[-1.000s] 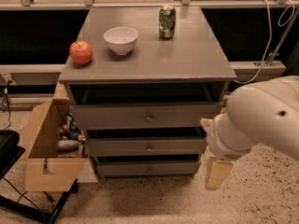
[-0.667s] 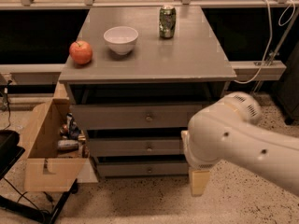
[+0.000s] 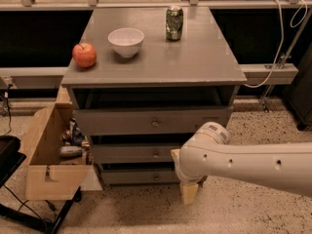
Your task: Open middle drawer
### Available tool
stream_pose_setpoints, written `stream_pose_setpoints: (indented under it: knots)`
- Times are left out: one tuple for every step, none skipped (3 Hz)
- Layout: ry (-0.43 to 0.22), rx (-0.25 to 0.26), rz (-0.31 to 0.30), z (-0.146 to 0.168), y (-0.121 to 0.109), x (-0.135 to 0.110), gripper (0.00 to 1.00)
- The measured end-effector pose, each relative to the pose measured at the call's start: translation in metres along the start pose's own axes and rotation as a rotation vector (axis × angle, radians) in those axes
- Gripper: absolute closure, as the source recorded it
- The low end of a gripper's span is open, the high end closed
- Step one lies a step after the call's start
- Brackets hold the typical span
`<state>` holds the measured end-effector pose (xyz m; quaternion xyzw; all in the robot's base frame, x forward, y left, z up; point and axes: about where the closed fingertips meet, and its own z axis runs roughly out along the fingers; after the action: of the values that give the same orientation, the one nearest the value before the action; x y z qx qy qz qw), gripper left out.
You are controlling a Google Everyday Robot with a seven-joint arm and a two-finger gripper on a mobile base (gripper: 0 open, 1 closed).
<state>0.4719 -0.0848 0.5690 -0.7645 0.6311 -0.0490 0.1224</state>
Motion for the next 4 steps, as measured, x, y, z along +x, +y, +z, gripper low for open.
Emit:
stream_pose_setpoints:
  knots:
    - [-0.050, 0.001, 0.021, 0.049, -0.019, 0.003, 0.00]
    - [-0.032, -0.014, 0.088, 0.083, -0.046, 0.020, 0.00]
    - [0.033, -0.027, 0.190, 0.107, -0.074, 0.051, 0.00]
    - [0.033, -0.028, 0.189, 0.107, -0.074, 0.051, 0.00]
